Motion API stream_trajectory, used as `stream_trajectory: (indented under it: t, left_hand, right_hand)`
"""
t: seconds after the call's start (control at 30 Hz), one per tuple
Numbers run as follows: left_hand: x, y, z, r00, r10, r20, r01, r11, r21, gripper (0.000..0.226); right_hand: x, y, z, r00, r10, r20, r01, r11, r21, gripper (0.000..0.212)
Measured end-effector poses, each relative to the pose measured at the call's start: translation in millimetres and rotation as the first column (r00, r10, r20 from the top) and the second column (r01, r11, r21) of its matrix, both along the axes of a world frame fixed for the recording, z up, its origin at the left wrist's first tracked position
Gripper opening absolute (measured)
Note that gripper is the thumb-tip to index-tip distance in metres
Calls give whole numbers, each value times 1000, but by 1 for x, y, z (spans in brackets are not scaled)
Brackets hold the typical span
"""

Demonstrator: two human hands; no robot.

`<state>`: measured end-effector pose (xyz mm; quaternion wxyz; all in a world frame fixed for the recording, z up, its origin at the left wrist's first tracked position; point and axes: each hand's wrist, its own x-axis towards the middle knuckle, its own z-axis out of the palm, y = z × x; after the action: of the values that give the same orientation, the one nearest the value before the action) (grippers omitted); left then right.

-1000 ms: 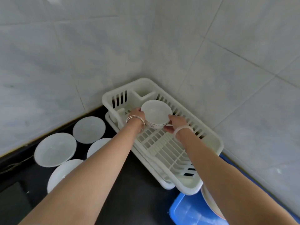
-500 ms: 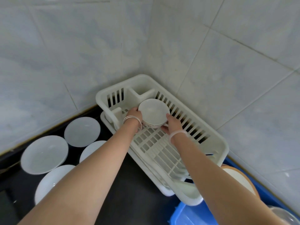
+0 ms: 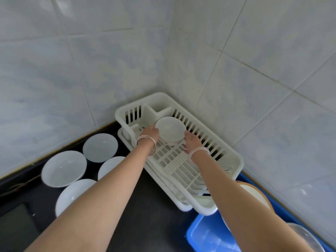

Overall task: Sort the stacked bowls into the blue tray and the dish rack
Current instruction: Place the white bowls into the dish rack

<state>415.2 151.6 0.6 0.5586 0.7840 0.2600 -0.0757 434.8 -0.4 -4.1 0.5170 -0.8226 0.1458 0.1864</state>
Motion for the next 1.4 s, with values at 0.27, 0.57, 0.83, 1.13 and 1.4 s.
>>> stream_trajectory:
  t: [0.27,0.57,0.83,1.13,1.4]
  left_hand:
    - [-111,13,32,978,23,207,-41,996,82,39]
    - [-248,55,-13,954,261,149,-293,919,263,43]
    - [-281,88,-67,905,423,41,-407,834,372,60]
    - [-285,102,-86,814,580,14,-580,814,-31,59]
    - [-287,107,-93,810,583,63,-578,812,-82,49]
  right_hand:
    - [-90,32,53,949,213,232,-208,977,-46,41]
    - [-168,77,6,920,388,59,-379,917,-128,40]
    - [-162,108,-48,931,331,-152,-359,903,-236,55]
    - [-148,128,-68,970,-9,-241,49,986,162,40]
    - [-155,116,-44,992,-21,-125,43,983,178,37]
